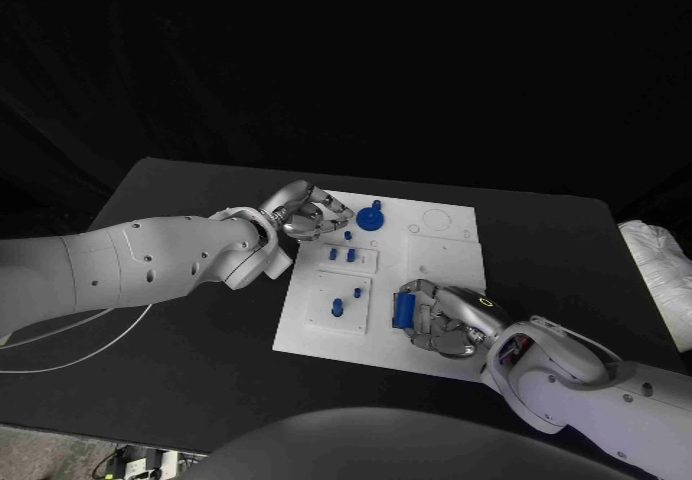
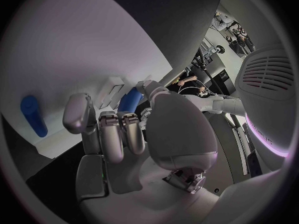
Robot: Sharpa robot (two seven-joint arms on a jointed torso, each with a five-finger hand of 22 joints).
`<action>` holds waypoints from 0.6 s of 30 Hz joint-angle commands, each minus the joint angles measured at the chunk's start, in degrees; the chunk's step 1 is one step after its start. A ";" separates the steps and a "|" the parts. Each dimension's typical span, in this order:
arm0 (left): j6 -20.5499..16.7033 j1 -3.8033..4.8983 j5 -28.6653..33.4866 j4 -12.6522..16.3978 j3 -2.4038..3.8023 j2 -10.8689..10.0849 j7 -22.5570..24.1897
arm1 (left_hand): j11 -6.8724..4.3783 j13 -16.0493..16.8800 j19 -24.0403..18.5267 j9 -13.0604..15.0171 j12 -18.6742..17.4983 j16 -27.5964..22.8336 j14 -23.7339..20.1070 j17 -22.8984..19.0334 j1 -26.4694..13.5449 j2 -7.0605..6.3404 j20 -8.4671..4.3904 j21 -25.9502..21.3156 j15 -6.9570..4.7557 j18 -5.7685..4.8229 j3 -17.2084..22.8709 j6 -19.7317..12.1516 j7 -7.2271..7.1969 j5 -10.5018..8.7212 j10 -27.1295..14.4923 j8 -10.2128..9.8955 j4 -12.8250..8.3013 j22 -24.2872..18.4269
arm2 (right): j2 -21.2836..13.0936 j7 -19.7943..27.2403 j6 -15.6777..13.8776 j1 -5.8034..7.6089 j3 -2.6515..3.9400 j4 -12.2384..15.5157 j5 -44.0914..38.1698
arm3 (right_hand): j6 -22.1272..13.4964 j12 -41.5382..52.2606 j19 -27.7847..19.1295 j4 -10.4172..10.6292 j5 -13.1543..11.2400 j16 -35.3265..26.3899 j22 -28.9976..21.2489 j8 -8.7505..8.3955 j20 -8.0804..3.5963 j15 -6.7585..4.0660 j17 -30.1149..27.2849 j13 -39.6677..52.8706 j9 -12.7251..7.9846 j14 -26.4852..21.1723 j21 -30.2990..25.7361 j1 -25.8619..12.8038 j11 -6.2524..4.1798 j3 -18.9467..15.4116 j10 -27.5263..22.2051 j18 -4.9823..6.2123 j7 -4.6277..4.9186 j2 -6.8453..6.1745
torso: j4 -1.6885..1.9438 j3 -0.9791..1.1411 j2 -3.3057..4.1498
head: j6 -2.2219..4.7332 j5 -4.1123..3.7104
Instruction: Assemble the parts on the task board
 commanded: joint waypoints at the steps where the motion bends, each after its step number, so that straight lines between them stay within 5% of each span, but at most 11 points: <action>1: 1.02 -0.10 0.03 0.05 0.03 0.14 0.26 | 0.29 -0.07 -0.11 0.07 0.21 0.35 -0.15 -0.03 -0.19 0.43 0.40 -0.17 0.18 0.31 0.23 -0.17 0.31 0.18 -0.06 0.23 0.00 8.05 | 0.03 1.03 -0.34 -0.22 -0.16 0.03 0.04 | 0.31 0.22 0.11 -0.20 -0.19 0.20 7.84 7.76 -0.26 -0.54 15.09 15.09 5.03 5.88 0.21 0.04 -0.54 -0.14 6.09 0.22 1.01 0.63 | 0.01 -0.02 -0.01 | -0.01 0.01; 8: 1.04 -0.19 0.04 0.03 0.04 0.15 0.15 | 0.31 -0.07 -0.13 0.07 0.22 0.38 -0.15 -0.01 -0.28 0.53 0.44 -0.23 0.24 0.32 0.26 -0.17 0.33 0.22 -0.03 0.23 0.01 8.03 | -0.04 1.47 -2.08 -0.25 -0.16 -0.04 1.18 | -1.05 0.22 0.12 1.21 0.05 0.20 7.81 10.82 -0.49 -0.74 15.09 15.09 6.62 5.88 0.15 -1.44 -0.77 -0.25 6.09 0.23 0.77 1.82 | -0.01 -0.03 0.04 | -0.01 0.07; 18: 1.13 -0.52 0.05 -0.06 0.04 0.14 0.03 | 0.34 -0.07 -0.15 0.07 0.23 0.38 -0.16 -0.03 -0.37 0.61 0.49 -0.29 0.30 0.32 0.28 -0.20 0.34 0.27 -0.01 0.22 0.01 8.02 | -0.21 2.25 -3.70 -0.27 -0.16 0.00 2.78 | -2.60 0.14 -0.11 5.27 3.44 0.20 7.70 11.66 -0.62 -0.88 15.09 14.99 6.64 5.88 -0.21 -4.60 -0.89 -0.03 5.97 0.30 0.58 3.35 | -0.03 -0.01 0.01 | -0.01 0.05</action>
